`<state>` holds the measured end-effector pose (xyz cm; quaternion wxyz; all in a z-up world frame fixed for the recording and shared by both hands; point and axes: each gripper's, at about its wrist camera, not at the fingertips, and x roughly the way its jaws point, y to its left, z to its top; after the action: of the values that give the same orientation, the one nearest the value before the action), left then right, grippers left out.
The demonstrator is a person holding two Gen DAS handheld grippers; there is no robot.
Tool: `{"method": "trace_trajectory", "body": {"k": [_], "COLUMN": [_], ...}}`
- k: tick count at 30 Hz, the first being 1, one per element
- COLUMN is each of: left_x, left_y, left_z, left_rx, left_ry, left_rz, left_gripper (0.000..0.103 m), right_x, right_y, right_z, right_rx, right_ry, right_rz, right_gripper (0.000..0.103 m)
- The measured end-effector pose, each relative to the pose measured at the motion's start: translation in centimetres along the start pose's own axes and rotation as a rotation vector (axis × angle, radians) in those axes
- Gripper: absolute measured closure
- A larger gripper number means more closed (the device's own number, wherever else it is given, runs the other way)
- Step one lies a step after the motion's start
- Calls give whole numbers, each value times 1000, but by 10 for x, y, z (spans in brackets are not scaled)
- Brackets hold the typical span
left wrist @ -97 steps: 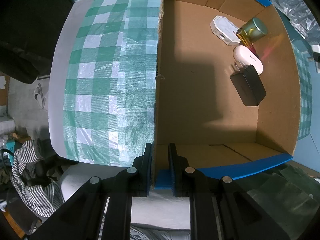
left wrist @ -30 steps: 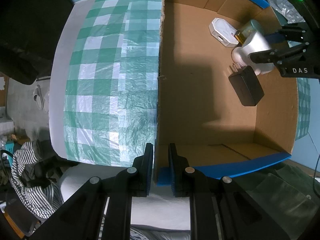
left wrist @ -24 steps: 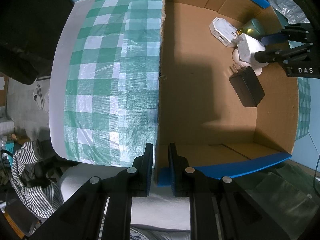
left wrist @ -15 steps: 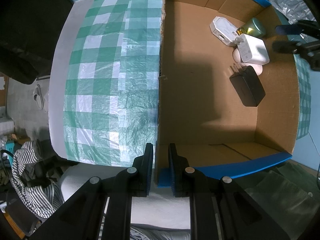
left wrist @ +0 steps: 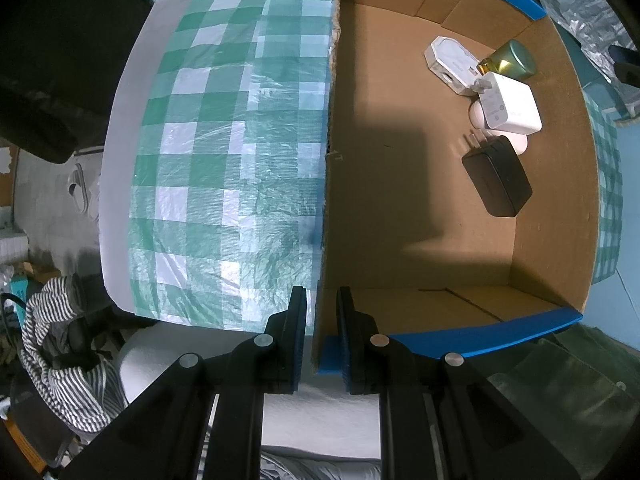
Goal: Organize rigid objects
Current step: 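Move the right gripper back to the other white charger on the cloth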
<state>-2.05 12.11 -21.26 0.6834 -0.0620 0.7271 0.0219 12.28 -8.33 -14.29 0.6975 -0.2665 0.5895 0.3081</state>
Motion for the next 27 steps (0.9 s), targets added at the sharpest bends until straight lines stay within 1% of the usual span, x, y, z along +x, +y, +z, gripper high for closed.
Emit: {"method": "trace_trajectory", "body": {"k": [4,8,11,14,21,27], "left_x": [0,1,1,1,2,4], "left_y": [-1,-2,-2,-2,-1,-2], "left_z": [0,0,0,-1,0,1], "left_rx": [2,4,1,-6,-15,-22], "left_ry": [2,1,2,3,4,10], "left_rz": [5,4,5,6,13,17], "left_gripper": [88,88,88,88,88,88], "right_x": [-7,-2,11,30,70,101], "right_y": [-31,-65,-91,-118,-154,-165], "right_z": [-11,-19,-26,-34,-48,-54], "right_rx": [62,134,186,260,360,366], "right_ry": [4,24,48,80,119,149], "right_rz": [-22,-39,-61,-52,-22,-7], "right_gripper": [36,36,36,36,36,36]}}
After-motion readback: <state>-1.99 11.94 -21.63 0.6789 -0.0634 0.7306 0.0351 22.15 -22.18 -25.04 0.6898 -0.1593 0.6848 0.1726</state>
